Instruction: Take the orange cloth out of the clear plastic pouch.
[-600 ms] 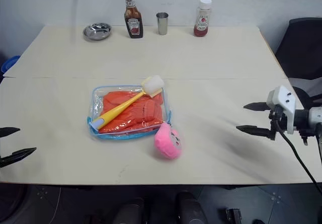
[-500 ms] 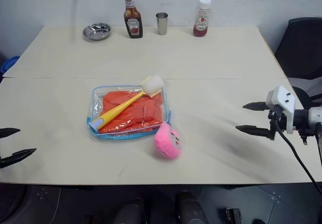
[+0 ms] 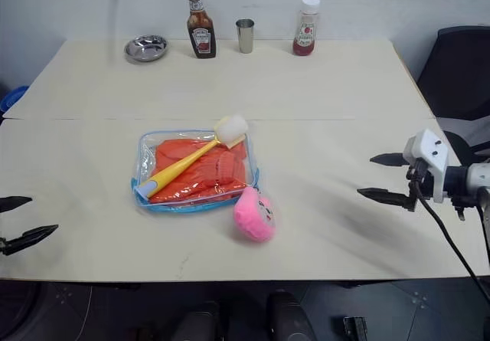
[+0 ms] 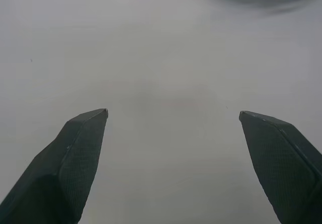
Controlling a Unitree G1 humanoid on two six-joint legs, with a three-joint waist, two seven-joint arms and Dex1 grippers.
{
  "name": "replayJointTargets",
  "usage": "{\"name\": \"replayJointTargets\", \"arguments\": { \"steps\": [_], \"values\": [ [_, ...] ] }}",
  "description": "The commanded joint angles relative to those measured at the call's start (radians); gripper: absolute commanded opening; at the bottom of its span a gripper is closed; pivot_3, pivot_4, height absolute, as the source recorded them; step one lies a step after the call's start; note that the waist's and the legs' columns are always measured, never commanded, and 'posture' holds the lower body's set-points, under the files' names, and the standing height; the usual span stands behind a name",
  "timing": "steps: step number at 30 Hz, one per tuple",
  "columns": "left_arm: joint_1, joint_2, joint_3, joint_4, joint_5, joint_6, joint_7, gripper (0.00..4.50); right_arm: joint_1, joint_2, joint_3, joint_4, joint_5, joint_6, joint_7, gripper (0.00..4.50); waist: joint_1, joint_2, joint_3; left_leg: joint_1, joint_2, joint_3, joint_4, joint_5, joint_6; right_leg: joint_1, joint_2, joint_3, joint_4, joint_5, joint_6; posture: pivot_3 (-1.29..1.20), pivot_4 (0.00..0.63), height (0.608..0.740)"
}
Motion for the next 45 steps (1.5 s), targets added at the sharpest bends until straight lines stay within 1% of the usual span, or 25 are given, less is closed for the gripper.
{"name": "replayJointTargets", "arguments": {
  "steps": [1, 5, 9, 14, 17, 18, 21, 24, 29, 32, 35, 37, 38, 39, 43, 44, 45],
  "values": [
    [-0.024, -0.002, 0.003, -0.015, -0.020, 0.022, 0.010, 4.45, 0.013, 0.001, -0.054, -0.040, 0.035, 0.026, -0.006, 4.50, 0.000, 0.000, 0.000, 0.000, 0.000, 0.000, 0.000, 0.000, 0.000, 0.000, 0.000, 0.000, 0.000, 0.000, 0.000, 0.00, 0.150, 0.740],
    [-0.092, -0.011, -0.018, -0.050, -0.069, 0.082, 0.013, 4.45, 0.017, -0.002, -0.064, -0.078, 0.065, 0.077, -0.012, 4.50, 0.000, 0.000, 0.000, 0.000, 0.000, 0.000, 0.001, 0.000, 0.000, 0.000, 0.000, 0.000, 0.001, 0.000, 0.000, 0.00, 0.150, 0.740],
    [-0.181, -0.003, -0.065, -0.130, -0.155, 0.179, -0.006, 4.45, 0.043, 0.011, -0.084, -0.177, 0.113, 0.143, -0.034, 4.50, 0.003, 0.000, 0.000, 0.000, 0.000, -0.001, 0.001, 0.000, 0.000, 0.000, 0.000, 0.000, 0.002, 0.000, 0.000, 0.00, 0.150, 0.740],
    [-0.393, 0.005, -0.224, -0.249, -0.263, 0.331, 0.012, 4.45, 0.095, 0.038, -0.115, -0.370, 0.200, 0.247, -0.095, 4.50, 0.013, 0.000, 0.000, -0.001, 0.000, -0.001, 0.002, 0.000, -0.001, 0.000, 0.000, 0.000, 0.002, 0.000, 0.000, 0.00, 0.150, 0.740],
    [-0.571, -0.032, -0.381, -0.285, -0.274, 0.432, 0.070, 4.45, 0.107, 0.071, -0.109, -0.493, 0.224, 0.280, -0.164, 4.50, 0.017, 0.000, 0.000, -0.001, 0.000, -0.001, 0.004, 0.001, -0.001, 0.000, 0.001, -0.001, 0.003, 0.000, 0.000, 0.00, 0.150, 0.740],
    [-0.626, -0.049, -0.446, -0.288, -0.249, 0.450, 0.092, 4.45, 0.111, 0.083, -0.107, -0.539, 0.242, 0.297, -0.185, 4.50, 0.017, 0.000, 0.000, -0.001, 0.000, -0.001, 0.005, 0.001, -0.001, 0.000, 0.001, -0.001, 0.004, 0.000, 0.000, 0.00, 0.150, 0.740],
    [-0.728, -0.092, -0.595, -0.279, -0.170, 0.475, 0.145, 4.45, 0.126, 0.110, -0.104, -0.657, 0.297, 0.346, -0.233, 4.50, 0.018, 0.000, 0.000, -0.002, -0.001, -0.001, 0.008, 0.001, -0.002, 0.000, 0.001, 0.000, 0.005, 0.000, 0.000, 0.00, 0.150, 0.740],
    [-0.787, -0.144, -0.710, -0.236, -0.090, 0.474, 0.189, 4.45, 0.138, 0.133, -0.088, -0.754, 0.330, 0.377, -0.285, 4.50, 0.014, 0.000, 0.000, -0.003, 0.000, -0.001, 0.009, 0.002, -0.003, 0.000, 0.002, 0.000, 0.006, 0.000, 0.000, 0.00, 0.150, 0.740],
    [-0.823, -0.196, -0.850, -0.125, 0.083, 0.374, 0.251, 4.45, 0.138, 0.164, -0.067, -0.834, 0.358, 0.402, -0.356, 4.50, 0.018, 0.000, 0.000, -0.002, 0.000, -0.001, 0.011, 0.002, -0.003, 0.000, 0.002, 0.001, 0.006, 0.000, 0.000, 0.00, 0.150, 0.740],
    [-0.818, -0.205, -0.890, -0.099, 0.148, 0.319, 0.251, 4.45, 0.145, 0.167, -0.063, -0.845, 0.357, 0.402, -0.372, 4.50, 0.019, 0.000, 0.000, -0.003, 0.000, -0.001, 0.013, 0.002, -0.003, 0.000, 0.002, 0.000, 0.006, 0.000, 0.000, 0.00, 0.150, 0.740],
    [-0.813, -0.223, -0.877, -0.090, 0.161, 0.303, 0.259, 3.88, 0.158, 0.169, -0.052, -0.836, 0.337, 0.385, -0.376, 4.50, 0.020, 0.000, 0.000, -0.003, 0.000, -0.001, 0.014, 0.001, -0.003, 0.001, 0.001, 0.000, 0.007, 0.000, 0.000, 0.00, 0.150, 0.740],
    [-0.805, -0.232, -0.868, -0.094, 0.160, 0.299, 0.252, 3.29, 0.164, 0.168, -0.050, -0.834, 0.333, 0.379, -0.376, 4.50, 0.020, 0.000, 0.000, -0.003, 0.000, -0.001, 0.015, 0.001, -0.002, 0.001, 0.002, 0.000, 0.007, 0.000, 0.000, 0.00, 0.150, 0.740],
    [-0.799, -0.237, -0.859, -0.105, 0.153, 0.302, 0.249, 2.92, 0.163, 0.167, -0.047, -0.831, 0.332, 0.376, -0.374, 4.50, 0.020, 0.000, 0.000, -0.003, 0.000, -0.001, 0.015, 0.001, -0.002, 0.001, 0.002, 0.000, 0.007, 0.000, 0.000, 0.00, 0.150, 0.740],
    [-0.795, -0.240, -0.853, -0.113, 0.148, 0.305, 0.246, 2.67, 0.162, 0.166, -0.044, -0.828, 0.332, 0.373, -0.372, 4.50, 0.020, 0.000, 0.000, -0.003, 0.000, -0.001, 0.015, 0.001, -0.002, 0.001, 0.002, 0.000, 0.007, 0.000, 0.000, 0.00, 0.150, 0.740],
    [-0.794, -0.282, -0.770, -0.160, 0.082, 0.366, 0.271, 1.38, 0.149, 0.163, -0.019, -0.806, 0.320, 0.354, -0.353, 4.50, 0.020, 0.000, 0.000, -0.003, 0.000, -0.001, 0.016, 0.001, -0.002, 0.001, 0.002, 0.000, 0.008, 0.000, 0.000, 0.00, 0.150, 0.740],
    [-0.799, -0.300, -0.730, -0.167, 0.059, 0.395, 0.295, 1.27, 0.143, 0.161, -0.011, -0.800, 0.316, 0.349, -0.345, 4.50, 0.020, 0.000, 0.000, -0.003, -0.001, -0.001, 0.016, 0.001, -0.002, 0.001, 0.002, 0.000, 0.008, 0.000, 0.000, 0.00, 0.150, 0.740],
    [-0.804, -0.315, -0.696, -0.171, 0.041, 0.418, 0.316, 1.27, 0.137, 0.161, -0.004, -0.796, 0.313, 0.344, -0.338, 4.50, 0.019, -0.001, 0.000, -0.003, -0.001, -0.001, 0.016, 0.001, -0.002, 0.001, 0.002, 0.000, 0.008, 0.000, 0.000, 0.00, 0.150, 0.740]
  ]
}}
